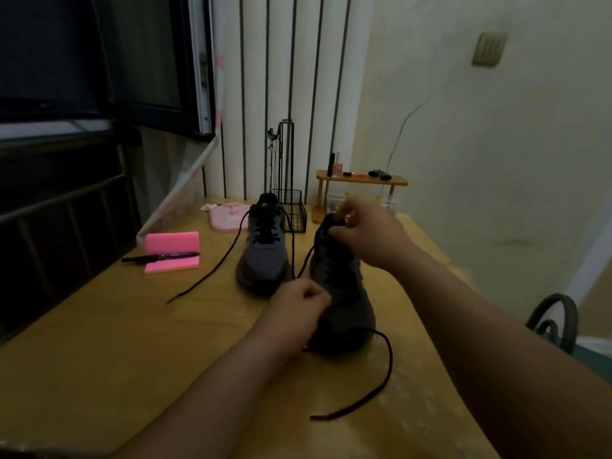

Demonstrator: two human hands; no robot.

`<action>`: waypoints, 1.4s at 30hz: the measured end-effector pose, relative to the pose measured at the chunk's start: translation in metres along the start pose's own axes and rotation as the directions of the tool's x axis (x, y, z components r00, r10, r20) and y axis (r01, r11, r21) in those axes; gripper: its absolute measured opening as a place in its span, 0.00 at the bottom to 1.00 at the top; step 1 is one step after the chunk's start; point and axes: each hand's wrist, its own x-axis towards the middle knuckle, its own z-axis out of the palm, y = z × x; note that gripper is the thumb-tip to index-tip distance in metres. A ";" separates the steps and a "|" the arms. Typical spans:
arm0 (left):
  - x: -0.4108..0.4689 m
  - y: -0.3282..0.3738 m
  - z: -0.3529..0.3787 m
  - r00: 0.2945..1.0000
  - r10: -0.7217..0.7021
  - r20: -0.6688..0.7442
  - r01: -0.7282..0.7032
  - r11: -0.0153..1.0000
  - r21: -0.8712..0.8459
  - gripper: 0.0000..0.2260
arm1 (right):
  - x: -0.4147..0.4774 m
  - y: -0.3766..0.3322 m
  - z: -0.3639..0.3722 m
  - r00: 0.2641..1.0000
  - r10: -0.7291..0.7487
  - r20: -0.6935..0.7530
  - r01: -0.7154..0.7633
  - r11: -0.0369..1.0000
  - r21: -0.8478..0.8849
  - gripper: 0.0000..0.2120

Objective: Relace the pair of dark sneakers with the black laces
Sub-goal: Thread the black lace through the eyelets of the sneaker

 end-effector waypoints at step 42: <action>0.053 0.087 -0.044 0.955 0.147 0.258 -0.179 0.978 0.107 0.16 | -0.061 0.077 -0.045 0.991 0.135 -0.007 -0.135 0.989 0.060 0.24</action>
